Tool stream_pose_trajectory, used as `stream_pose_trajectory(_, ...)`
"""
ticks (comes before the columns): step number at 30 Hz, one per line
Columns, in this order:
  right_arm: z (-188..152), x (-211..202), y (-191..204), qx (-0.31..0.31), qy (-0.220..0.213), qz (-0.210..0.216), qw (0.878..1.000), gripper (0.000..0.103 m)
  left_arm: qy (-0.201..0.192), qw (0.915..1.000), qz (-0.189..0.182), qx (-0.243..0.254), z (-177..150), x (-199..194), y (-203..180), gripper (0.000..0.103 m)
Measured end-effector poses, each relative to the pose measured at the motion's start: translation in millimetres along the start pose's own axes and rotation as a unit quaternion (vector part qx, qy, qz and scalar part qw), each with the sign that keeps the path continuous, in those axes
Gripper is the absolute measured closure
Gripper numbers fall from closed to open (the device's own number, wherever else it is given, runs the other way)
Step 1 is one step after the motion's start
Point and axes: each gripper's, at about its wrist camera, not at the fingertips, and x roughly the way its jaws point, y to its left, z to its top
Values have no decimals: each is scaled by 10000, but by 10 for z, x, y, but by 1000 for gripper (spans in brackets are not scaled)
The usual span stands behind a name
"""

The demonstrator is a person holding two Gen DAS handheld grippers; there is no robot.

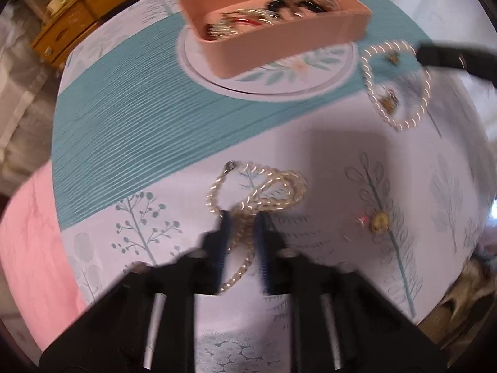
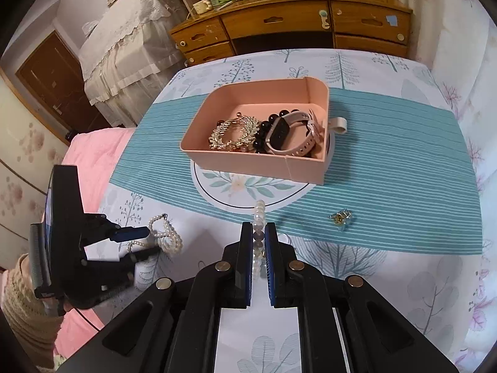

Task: Organize jewelry
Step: 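Close right tool on pearl bracelet while left tool grasps pearl necklace, then lift pearl bracelet and pearl necklace toward the pink box with both tools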

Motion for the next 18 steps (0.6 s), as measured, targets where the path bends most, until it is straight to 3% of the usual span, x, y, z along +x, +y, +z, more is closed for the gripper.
stream_pose_trajectory(4, -11, 7, -14, 27, -14, 33, 10000, 96, -58, 9975, -316, -622, 46, -7, 176, 103)
stream_pose_trajectory(8, -10, -14, -24, 35, -64, 53, 10000, 96, -85, 9921, -616, -1088, 92, -40, 320, 103)
stream_pose_trajectory(13, -18, -61, -40, 36, -112, 64, 9999, 96, 72, 9872, -1069, -1184, 135, -32, 358, 103)
stream_pose_trajectory(18, -39, -59, -48, 68, -103, 77, 9999, 96, 249, 9843, -1147, -1315, 164, 66, 346, 103)
